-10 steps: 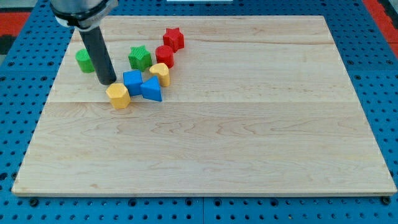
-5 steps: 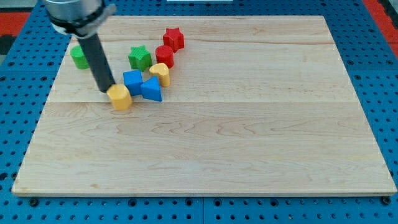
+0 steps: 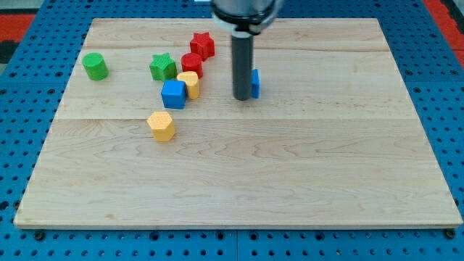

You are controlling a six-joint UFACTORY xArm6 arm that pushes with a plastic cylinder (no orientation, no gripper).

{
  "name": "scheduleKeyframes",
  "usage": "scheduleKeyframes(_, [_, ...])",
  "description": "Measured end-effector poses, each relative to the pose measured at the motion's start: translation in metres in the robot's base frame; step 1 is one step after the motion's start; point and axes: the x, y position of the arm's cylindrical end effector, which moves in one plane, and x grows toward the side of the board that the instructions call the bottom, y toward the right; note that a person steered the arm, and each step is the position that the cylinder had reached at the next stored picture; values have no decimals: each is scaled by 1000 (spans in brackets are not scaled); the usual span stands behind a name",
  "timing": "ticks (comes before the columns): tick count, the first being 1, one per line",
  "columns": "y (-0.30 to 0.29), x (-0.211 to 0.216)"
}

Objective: Place the blue triangle right horizontally towards the red circle

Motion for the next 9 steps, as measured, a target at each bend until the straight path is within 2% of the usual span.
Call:
scheduleKeyframes(2, [20, -54])
scheduleKeyframes(3, [39, -27])
scheduleKeyframes(4, [21, 4])
scheduleKeyframes(5, [-3, 8])
scheduleKeyframes(7, [20, -21])
scheduleKeyframes(8, [20, -50])
scheduleKeyframes(9, [-16, -56])
